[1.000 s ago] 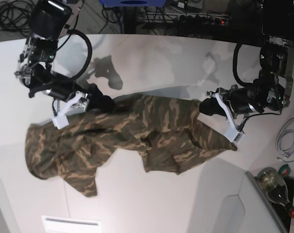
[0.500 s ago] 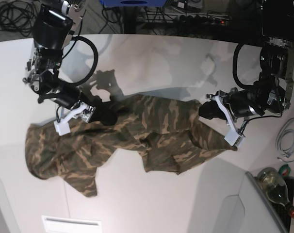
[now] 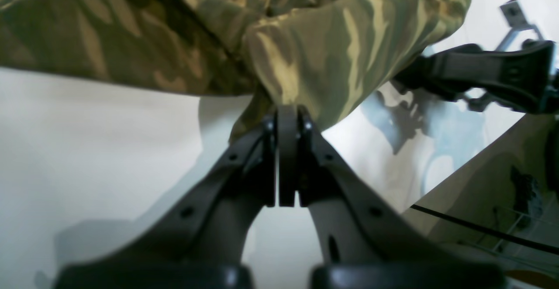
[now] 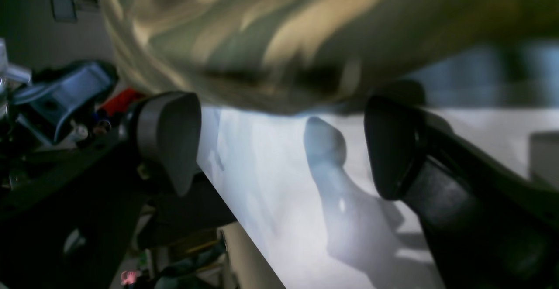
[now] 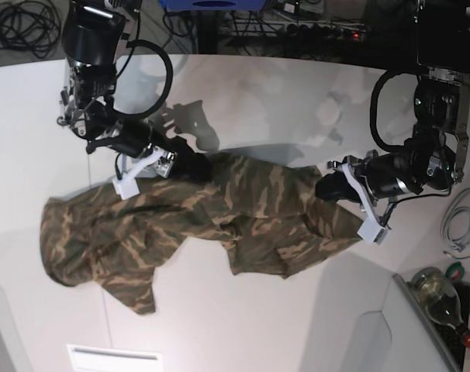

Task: Layout the t-shirt on the table in an organized manner, then fold the t-shirt properly
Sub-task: 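Swing the raised shirt out and lay it flat on the table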

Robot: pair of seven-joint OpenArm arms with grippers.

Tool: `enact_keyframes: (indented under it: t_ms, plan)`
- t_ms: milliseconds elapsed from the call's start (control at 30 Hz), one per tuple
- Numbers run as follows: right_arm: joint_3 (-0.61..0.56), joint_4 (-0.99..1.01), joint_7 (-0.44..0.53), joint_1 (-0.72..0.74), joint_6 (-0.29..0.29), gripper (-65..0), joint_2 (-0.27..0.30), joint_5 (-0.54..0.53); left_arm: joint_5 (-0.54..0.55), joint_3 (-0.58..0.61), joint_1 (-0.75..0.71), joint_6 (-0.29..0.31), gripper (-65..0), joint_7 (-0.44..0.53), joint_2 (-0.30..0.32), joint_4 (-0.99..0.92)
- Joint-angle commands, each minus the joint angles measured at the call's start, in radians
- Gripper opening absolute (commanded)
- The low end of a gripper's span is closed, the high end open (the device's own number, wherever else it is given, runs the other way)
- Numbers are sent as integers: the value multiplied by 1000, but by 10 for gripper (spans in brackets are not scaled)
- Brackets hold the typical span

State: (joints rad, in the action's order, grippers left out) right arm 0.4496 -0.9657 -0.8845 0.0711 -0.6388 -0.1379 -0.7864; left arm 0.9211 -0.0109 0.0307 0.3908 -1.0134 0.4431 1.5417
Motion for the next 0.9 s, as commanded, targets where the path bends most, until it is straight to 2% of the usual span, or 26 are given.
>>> enact_keyframes:
  t_ms: [0,100,167,267,333,367,433,533,700,800,867]
  plan:
    - [1,15,23,32,-11,-114,-1,-21,19,-5,15,3,-650,15,13,16]
    - [2,70,31,57,-17,-117,-1,-21,19,-5,15,3,-650,15,13,16]
    - [4,73,31,59,-19,-179,-1,-21,19,-5,15,3,-650,15,13,16]
    - [1,73,23,57,-19,-416,-1,-21,17,-5,15,3,-650,15,15,16]
    - [1,73,12,52,-19,-611,1,-21,14,-5,15,3,-650,15,15,15]
    - [4,73,-6,46,-19,-650,2,-21,13,-4,15,3,-650,15,15,15]
    - [5,58,-40,37,-19,-626,4,-21,11,-4,13,3,-650,15,15,12]
    - [5,-22,-78,2,-19,-650,4,-21,11,36,15,1,-650,14,20,9]
    - [5,-174,-155,-54,-13,-645,5,-21,10,96,15,-3,-638,14,55,13]
    - [5,-241,-187,-77,-11,-645,7,-21,10,58,-1,-3,-357,14,73,15]
    - [1,-267,-195,-84,-9,-645,27,-21,11,4,-7,0,-183,15,78,16]
